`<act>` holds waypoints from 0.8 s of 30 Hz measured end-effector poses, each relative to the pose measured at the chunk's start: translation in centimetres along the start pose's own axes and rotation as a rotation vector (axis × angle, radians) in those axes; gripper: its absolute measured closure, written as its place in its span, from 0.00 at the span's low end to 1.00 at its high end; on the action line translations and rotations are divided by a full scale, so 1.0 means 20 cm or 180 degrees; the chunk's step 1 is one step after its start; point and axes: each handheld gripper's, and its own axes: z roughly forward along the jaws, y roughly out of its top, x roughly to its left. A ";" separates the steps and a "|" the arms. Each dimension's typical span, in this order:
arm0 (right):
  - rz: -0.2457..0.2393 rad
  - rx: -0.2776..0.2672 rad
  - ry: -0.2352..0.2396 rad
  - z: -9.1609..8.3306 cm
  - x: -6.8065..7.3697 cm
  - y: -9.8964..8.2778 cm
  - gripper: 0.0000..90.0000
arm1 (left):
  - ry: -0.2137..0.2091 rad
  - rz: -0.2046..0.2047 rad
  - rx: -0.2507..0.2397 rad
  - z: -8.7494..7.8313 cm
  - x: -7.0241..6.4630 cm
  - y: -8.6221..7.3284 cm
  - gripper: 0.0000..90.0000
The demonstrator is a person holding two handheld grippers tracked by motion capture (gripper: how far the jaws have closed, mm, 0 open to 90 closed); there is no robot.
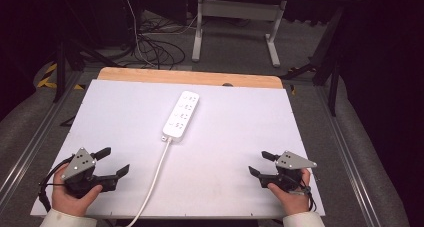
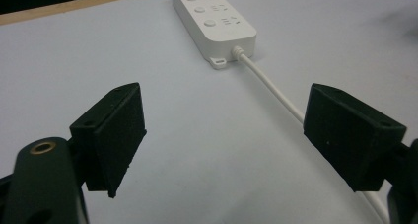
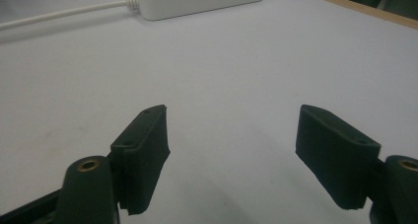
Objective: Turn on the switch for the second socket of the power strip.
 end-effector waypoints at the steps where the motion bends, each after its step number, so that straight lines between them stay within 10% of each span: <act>1: 0.0000 0.0000 0.0004 0.00 0.00 0.00 0.32 | 0.0000 0.0000 0.0000 0.00 0.00 0.00 0.19; 24: 0.0008 0.0027 0.0027 0.00 0.01 -0.01 0.32 | -0.0126 0.0102 0.0041 0.07 0.02 0.25 0.28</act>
